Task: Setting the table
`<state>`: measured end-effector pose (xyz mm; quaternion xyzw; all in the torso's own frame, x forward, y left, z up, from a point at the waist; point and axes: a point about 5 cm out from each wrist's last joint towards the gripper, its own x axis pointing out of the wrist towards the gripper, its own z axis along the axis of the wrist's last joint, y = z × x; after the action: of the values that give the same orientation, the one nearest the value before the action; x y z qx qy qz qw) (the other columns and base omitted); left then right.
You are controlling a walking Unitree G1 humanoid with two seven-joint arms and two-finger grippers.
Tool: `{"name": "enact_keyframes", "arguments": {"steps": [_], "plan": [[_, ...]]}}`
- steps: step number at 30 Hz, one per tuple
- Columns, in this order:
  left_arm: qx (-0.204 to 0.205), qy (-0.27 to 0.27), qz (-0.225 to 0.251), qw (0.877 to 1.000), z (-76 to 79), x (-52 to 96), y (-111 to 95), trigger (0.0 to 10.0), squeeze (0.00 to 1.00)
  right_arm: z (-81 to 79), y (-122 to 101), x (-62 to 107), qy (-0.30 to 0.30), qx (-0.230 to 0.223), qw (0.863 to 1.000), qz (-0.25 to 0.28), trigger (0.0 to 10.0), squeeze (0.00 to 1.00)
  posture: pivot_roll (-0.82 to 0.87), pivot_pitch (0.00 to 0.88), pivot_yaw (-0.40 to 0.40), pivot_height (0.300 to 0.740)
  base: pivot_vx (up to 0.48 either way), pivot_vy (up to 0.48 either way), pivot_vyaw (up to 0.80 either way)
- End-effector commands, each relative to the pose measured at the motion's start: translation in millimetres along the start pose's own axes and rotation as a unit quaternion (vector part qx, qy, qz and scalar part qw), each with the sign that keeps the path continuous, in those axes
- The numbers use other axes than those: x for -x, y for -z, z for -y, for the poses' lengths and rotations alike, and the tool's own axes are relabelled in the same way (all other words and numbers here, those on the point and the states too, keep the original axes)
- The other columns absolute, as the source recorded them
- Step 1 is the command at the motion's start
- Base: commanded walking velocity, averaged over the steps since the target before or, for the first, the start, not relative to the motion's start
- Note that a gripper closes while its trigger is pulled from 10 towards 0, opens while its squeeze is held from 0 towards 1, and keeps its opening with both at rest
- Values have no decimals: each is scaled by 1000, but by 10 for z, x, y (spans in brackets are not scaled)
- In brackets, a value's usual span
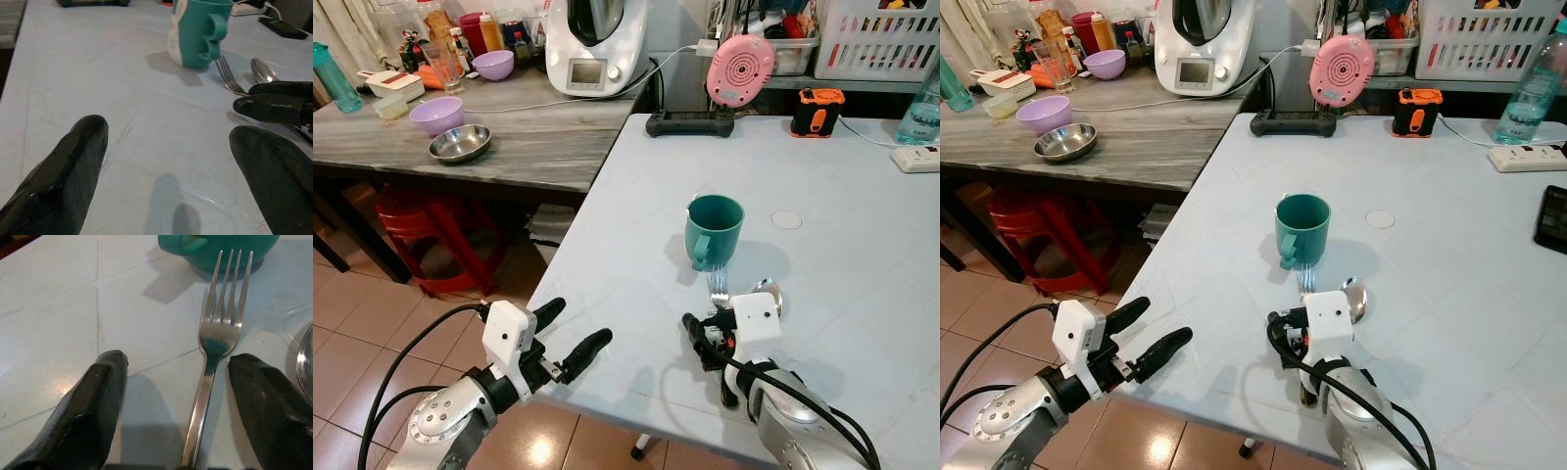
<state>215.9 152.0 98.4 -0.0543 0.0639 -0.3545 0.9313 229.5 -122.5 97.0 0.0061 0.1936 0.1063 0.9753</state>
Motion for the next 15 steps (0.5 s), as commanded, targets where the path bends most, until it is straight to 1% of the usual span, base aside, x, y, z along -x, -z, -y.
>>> {"name": "enact_keyframes", "arguments": {"steps": [1,6,11,15], "plan": [[-3,7,-6,1000,-22,7,-5,10000,0,-23,103,18,1,-22,999,-35,0,0,-42,47,129,740,0,0,0],[-2,17,-6,1000,-13,4,-3,10000,0,58,200,14,16,-19,998,-64,0,0,-44,46,130,740,0,0,0],[-2,27,-6,1000,3,-18,-1,10000,0,146,295,-11,36,-35,994,-95,0,0,-46,42,127,740,0,0,0],[-2,29,-5,1000,4,-20,0,10000,0,166,317,-7,39,-39,993,-101,0,0,-45,42,125,740,0,0,0]]}}
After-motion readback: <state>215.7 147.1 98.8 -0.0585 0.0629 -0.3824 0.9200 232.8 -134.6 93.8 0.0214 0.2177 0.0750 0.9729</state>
